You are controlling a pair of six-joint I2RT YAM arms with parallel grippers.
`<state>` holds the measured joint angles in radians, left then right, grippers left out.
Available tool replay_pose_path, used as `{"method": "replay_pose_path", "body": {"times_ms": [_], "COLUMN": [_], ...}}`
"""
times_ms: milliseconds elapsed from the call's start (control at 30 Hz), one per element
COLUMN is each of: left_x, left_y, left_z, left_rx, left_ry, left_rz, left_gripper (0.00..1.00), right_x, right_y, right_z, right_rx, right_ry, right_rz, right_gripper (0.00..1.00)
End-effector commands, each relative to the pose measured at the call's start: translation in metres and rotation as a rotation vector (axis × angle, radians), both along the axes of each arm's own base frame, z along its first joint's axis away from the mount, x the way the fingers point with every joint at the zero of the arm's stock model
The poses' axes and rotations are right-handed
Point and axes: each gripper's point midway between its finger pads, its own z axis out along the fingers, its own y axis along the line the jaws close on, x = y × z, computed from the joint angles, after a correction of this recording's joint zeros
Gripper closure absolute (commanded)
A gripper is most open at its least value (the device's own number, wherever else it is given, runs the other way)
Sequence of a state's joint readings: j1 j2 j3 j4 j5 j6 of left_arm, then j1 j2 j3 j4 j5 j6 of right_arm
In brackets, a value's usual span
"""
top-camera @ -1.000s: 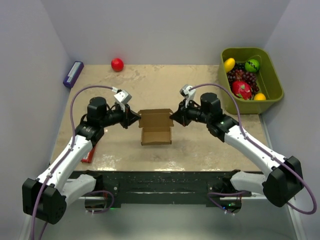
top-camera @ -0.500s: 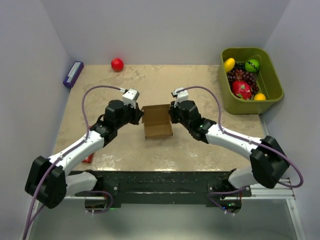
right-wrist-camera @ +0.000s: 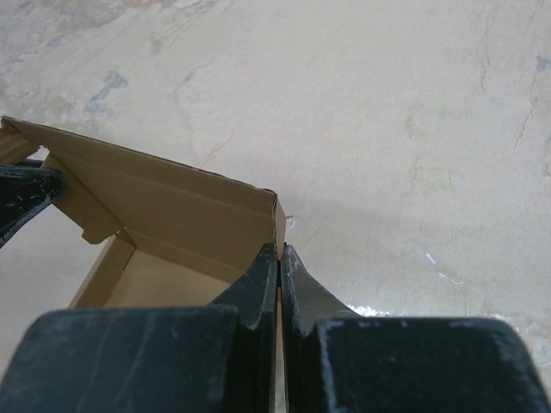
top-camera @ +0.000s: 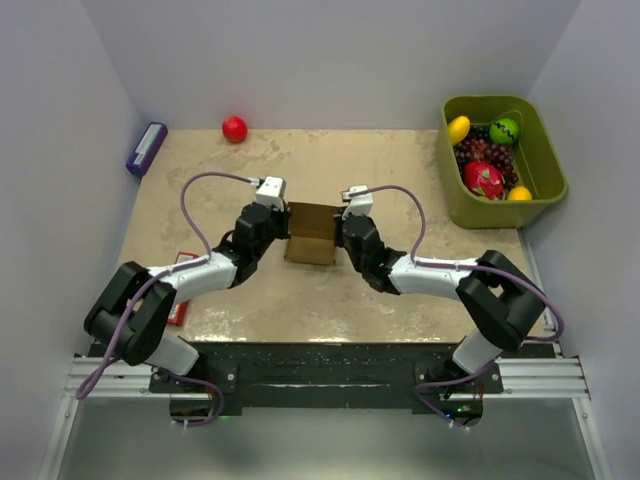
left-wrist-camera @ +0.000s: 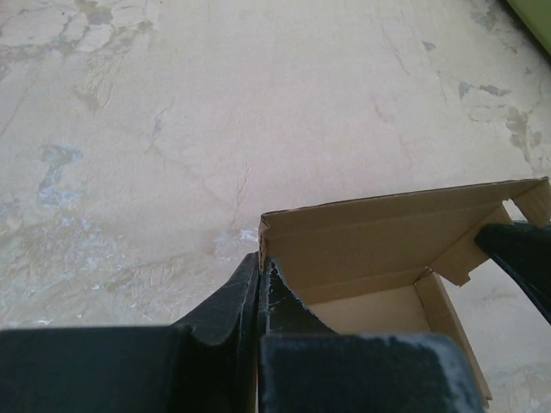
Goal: Fold the paper box
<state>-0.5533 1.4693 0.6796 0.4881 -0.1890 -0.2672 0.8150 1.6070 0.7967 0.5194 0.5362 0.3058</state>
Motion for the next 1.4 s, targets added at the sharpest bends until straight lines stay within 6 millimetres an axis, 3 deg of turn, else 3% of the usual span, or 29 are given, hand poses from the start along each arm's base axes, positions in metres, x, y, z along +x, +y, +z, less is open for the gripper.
{"method": "replay_pose_path", "body": {"times_ms": [0, 467, 900, 1367], "left_x": [0.008, -0.033, -0.054, -0.083], "left_y": [0.0, 0.002, 0.0, -0.001], "left_z": [0.009, -0.036, -0.069, -0.096], "left_rx": [-0.08, -0.078, -0.094, -0.066], "left_ry": [-0.104, -0.087, -0.008, 0.07], "left_rz": [0.09, 0.126, 0.113, 0.131], "left_gripper": [1.0, 1.0, 1.0, 1.0], "right_x": [0.003, -0.022, -0.031, -0.053], "right_y": [-0.002, 0.001, -0.001, 0.001], "right_z": [0.017, -0.021, -0.029, -0.048], "right_rx": [0.089, 0.04, 0.068, 0.059], "right_ry": [-0.101, -0.08, -0.013, 0.067], "right_rz": [-0.094, -0.15, -0.179, -0.199], "right_gripper": [1.0, 1.0, 1.0, 1.0]}}
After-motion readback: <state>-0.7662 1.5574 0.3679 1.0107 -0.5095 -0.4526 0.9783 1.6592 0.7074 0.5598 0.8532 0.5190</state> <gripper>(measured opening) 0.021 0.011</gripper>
